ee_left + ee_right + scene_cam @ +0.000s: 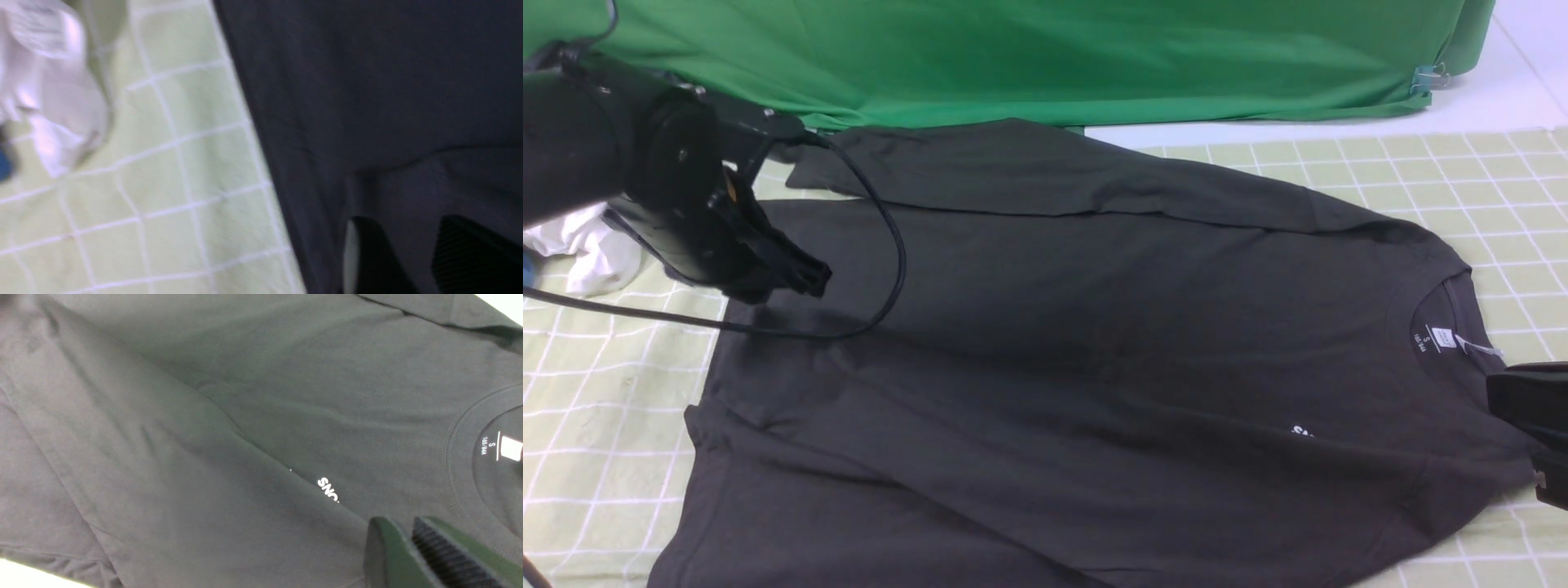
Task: Fold a long-sleeved shirt over a green coffee tablecloth.
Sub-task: 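Fold the left side of the black T-shirt inward over its body, then grab the top left corner of the dark shirt with the left gripper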
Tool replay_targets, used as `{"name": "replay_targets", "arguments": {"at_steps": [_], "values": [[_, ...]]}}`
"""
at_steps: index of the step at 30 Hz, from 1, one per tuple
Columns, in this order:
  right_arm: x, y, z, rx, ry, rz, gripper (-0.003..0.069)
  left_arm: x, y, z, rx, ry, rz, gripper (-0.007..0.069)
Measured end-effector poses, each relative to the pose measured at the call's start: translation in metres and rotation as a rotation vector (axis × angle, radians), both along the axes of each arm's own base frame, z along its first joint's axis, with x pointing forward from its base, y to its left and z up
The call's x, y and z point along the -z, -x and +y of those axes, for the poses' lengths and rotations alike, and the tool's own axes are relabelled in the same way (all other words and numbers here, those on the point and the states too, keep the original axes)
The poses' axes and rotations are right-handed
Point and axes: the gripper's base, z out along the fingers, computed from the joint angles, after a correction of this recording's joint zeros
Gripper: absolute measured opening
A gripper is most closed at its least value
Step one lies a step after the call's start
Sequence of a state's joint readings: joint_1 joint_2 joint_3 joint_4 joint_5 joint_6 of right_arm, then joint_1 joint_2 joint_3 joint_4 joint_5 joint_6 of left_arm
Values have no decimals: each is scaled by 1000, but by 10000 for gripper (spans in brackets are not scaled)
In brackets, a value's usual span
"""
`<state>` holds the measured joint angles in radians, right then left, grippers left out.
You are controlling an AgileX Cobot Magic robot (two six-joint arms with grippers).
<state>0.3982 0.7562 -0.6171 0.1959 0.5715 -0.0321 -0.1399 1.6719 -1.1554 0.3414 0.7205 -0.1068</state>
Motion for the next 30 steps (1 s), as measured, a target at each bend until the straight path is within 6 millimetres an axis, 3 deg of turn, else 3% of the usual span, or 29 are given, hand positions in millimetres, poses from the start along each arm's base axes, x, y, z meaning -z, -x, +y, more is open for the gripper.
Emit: {"name": "replay_targets", "arguments": {"at_steps": [4,5,8,14,21,26,30], "values": [[0,0,0,0,-1,0,98,-3,-5,3,-38,-18,-69,365],[0,0,0,0,-8,3,101,-7,-14,5,-89,19,-145,441],[0,0,1,1,-13,5,101,-12,-32,13,-170,93,-212,499],[1,1,1,-1,-11,21,107,-10,-86,31,-295,251,-233,522],[3,3,0,-4,-1,48,119,23,-158,38,-346,343,-187,522],[4,4,0,-7,6,70,125,40,-192,45,-356,343,-212,524],[5,5,0,-9,11,84,131,55,-207,48,-367,351,-218,525]]}}
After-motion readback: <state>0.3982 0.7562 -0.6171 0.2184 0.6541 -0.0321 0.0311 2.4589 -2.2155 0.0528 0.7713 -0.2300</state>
